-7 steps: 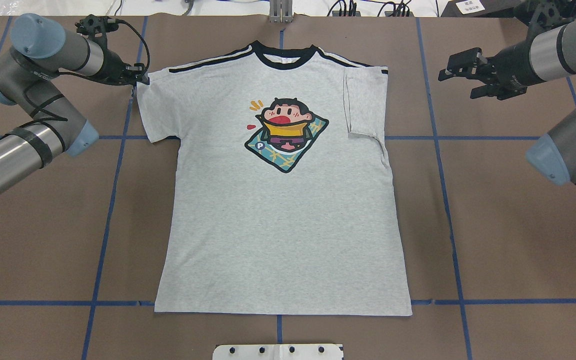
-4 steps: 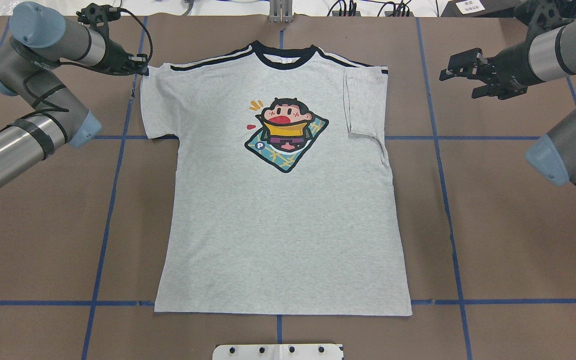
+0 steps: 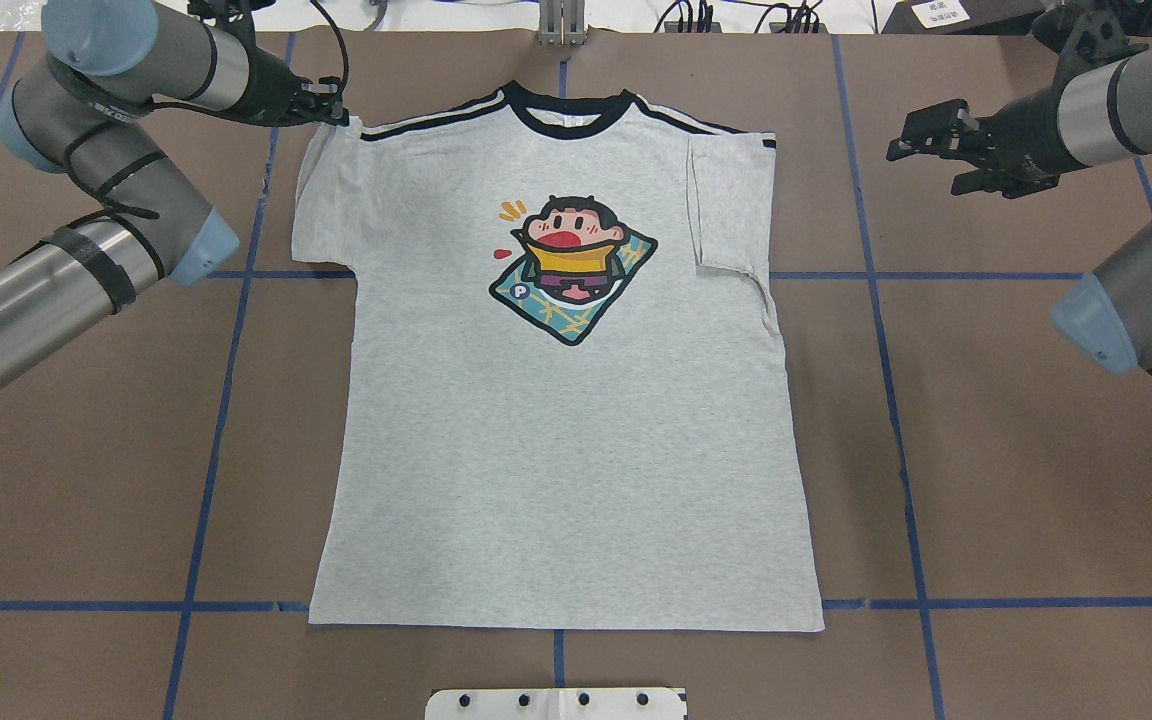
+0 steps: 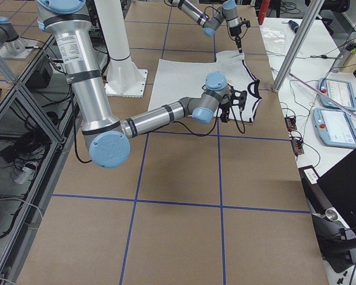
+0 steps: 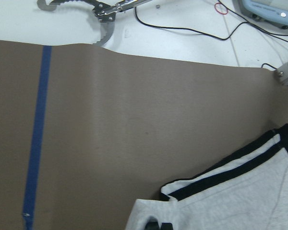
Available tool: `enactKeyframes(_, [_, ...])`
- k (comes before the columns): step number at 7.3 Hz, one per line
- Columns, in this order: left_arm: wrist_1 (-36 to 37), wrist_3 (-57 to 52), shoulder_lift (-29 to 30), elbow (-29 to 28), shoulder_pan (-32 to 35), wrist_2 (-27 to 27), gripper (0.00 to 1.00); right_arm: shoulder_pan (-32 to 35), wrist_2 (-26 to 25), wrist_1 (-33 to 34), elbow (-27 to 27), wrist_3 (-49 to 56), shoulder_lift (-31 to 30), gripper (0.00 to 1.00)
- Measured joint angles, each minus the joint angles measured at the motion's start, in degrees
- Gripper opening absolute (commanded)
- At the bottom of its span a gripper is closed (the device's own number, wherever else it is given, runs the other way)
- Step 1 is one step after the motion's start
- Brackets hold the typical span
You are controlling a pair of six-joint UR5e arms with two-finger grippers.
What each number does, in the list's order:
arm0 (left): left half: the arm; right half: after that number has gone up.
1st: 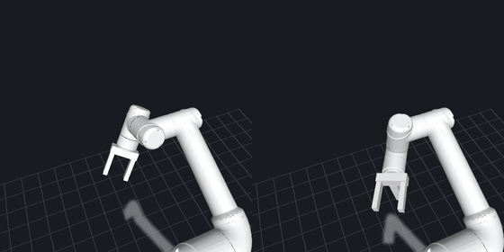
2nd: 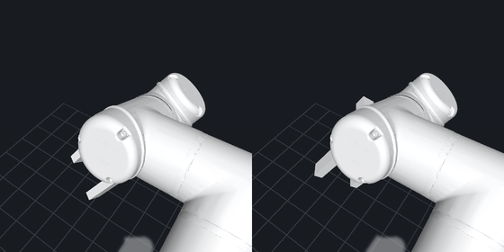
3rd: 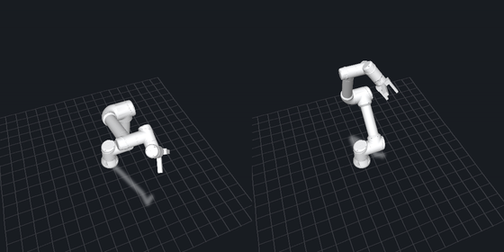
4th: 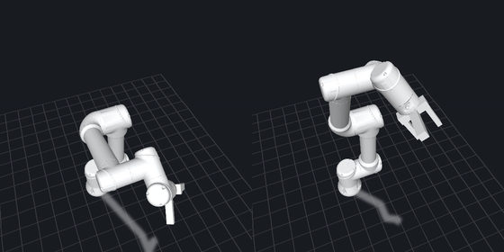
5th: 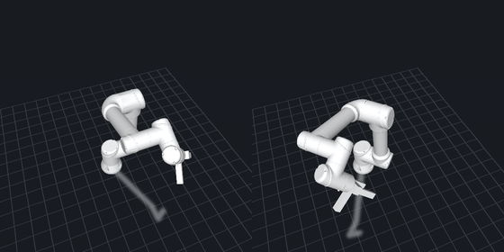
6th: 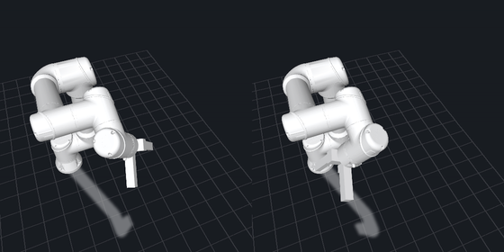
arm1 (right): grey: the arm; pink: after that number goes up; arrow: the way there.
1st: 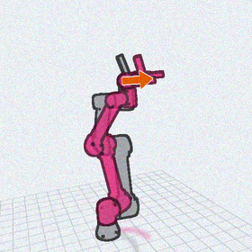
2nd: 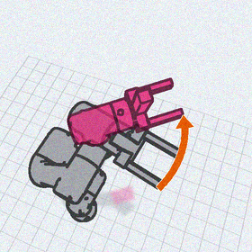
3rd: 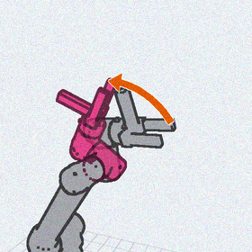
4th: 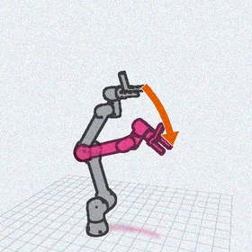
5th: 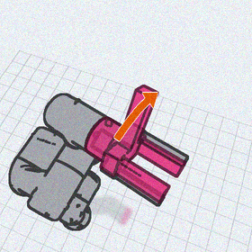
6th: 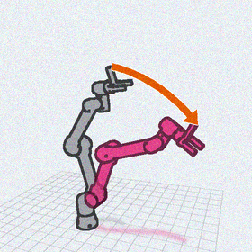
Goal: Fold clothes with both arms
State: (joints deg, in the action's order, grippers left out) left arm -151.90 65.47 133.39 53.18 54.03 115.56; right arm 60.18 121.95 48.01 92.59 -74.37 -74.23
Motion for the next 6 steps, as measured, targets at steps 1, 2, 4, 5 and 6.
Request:
enactKeyframes(1, [0.3, 2.0, 0.9, 0.4, -1.9, -2.6, 0.0, -0.1, -0.3, 0.0, -0.2, 0.0, 0.0, 1.0])
enactKeyframes(2, [1.4, 3.5, 2.3, 0.4, -3.9, -5.7, 0.0, -0.2, -0.4, 0.0, -0.4, 0.0, 0.1, 1.0])
enactKeyframes(4, [3.2, 4.4, 5.4, -2.2, -6.9, -12.2, 0.0, -0.4, -0.6, 0.1, -1.1, 0.0, 0.6, 1.0])
enactKeyframes(5, [3.3, 4.4, 6.6, -4.3, -7.6, -14.2, 0.0, -0.4, -0.8, 0.2, -1.4, 0.0, 0.8, 1.0])
enactKeyframes(6, [3.3, 4.4, 7.2, -5.8, -8.1, -16.2, 0.26, -0.5, -1.4, 0.2, -1.7, 0.0, 0.9, 1.0])
